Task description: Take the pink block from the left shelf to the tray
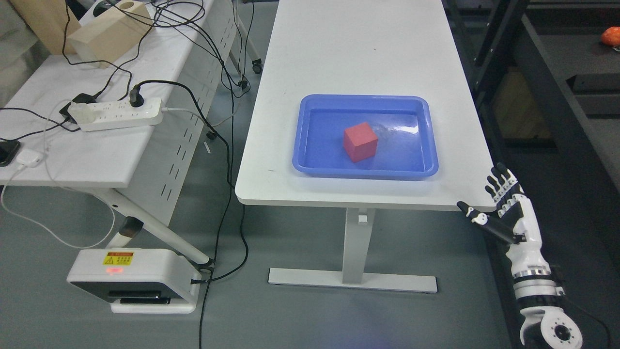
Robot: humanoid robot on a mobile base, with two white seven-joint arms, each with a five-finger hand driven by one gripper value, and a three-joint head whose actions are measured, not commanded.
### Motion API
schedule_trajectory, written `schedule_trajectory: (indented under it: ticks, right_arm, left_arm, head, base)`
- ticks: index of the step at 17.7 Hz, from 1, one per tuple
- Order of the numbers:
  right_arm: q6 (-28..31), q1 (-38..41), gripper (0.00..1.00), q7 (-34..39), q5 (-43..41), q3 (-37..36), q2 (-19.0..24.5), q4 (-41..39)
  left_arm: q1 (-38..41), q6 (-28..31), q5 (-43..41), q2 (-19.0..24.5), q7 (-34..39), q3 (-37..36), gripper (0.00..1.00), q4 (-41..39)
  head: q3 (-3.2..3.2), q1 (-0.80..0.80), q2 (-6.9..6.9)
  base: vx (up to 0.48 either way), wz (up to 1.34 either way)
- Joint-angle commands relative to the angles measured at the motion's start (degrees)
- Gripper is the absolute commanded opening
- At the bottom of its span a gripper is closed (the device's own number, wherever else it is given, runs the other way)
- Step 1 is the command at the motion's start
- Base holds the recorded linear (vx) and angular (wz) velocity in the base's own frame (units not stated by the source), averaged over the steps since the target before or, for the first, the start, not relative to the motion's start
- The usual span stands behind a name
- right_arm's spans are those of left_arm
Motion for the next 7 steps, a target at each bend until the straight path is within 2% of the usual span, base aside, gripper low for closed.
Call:
schedule_trajectory:
  ticks: [1,7]
  right_arm:
    - [-0.1,0.2,0.99,0.0,-0.4,0.0,-1.0,0.1]
    - [-0.1,0.2,0.99,0.2,-0.4,0.3,-1.0,0.1]
  left_arm:
    - [1.1,0.0,0.0,1.0,0.0,0.0,1.0,-1.0]
    - [1.1,0.0,0.0,1.0,0.0,0.0,1.0,-1.0]
  head:
    - [0.0,0.0,0.0]
    - [0.0,0.0,0.0]
  base:
    - [0.014,0.0]
    - [0.005,0.0]
